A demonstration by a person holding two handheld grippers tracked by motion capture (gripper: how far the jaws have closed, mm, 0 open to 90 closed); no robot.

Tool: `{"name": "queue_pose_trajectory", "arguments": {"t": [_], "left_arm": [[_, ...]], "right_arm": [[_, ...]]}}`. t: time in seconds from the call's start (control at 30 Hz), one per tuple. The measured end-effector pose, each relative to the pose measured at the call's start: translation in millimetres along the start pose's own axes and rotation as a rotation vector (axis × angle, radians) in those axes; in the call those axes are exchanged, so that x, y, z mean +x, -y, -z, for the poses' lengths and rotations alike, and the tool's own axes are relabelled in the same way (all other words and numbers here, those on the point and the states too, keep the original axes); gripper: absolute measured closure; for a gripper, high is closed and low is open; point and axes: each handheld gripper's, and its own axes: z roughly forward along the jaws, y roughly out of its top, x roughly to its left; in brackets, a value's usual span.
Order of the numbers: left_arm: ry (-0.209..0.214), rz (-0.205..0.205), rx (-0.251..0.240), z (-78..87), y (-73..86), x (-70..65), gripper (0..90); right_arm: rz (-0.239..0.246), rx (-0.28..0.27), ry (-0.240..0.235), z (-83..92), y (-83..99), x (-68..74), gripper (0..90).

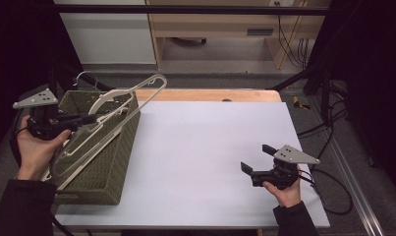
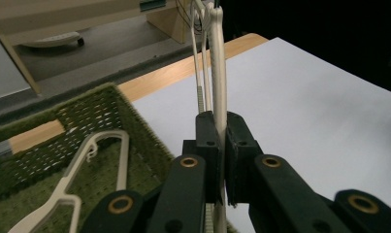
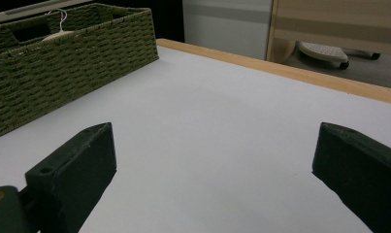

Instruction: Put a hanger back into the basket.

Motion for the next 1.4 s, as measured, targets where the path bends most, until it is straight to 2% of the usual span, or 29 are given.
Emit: {"name": "queue_pose_trajectory", "arguments": {"t": [0.2,0.23,0.5,0.73,0.9,1.1,1.2,1.4], "left_arm": [[-0.014,0.025,0.001,5.9,13.5,20.8,86.2],[-0.027,0.028,0.009,7.7,17.6,25.7,86.2],[-0.064,0.053,0.026,14.0,31.2,42.5,86.1],[-0.099,0.08,0.014,24.4,45.7,56.9,86.2],[-0.119,0.086,0.022,29.0,52.3,62.4,86.2],[-0.13,0.114,0.03,32.0,63.6,68.4,86.3],[-0.133,0.117,0.057,28.8,68.2,67.8,86.3],[-0.128,0.159,0.073,18.2,78.0,64.7,86.2]], "right_arm": [[0.005,0.004,0.0,-1.1,0.4,0.1,2.3],[0.003,0.003,0.002,-1.3,0.3,0.3,2.2],[0.006,0.004,0.001,-1.4,0.4,0.2,1.7],[0.007,0.011,0.002,-2.2,0.8,0.6,1.5],[0.006,0.01,0.002,-1.7,0.5,0.3,1.5],[0.007,0.011,0.003,-2.4,0.8,0.6,1.5],[0.009,0.011,0.001,-2.7,0.9,0.7,1.4],[0.006,0.013,0.002,-2.7,1.0,1.0,1.4]]}}
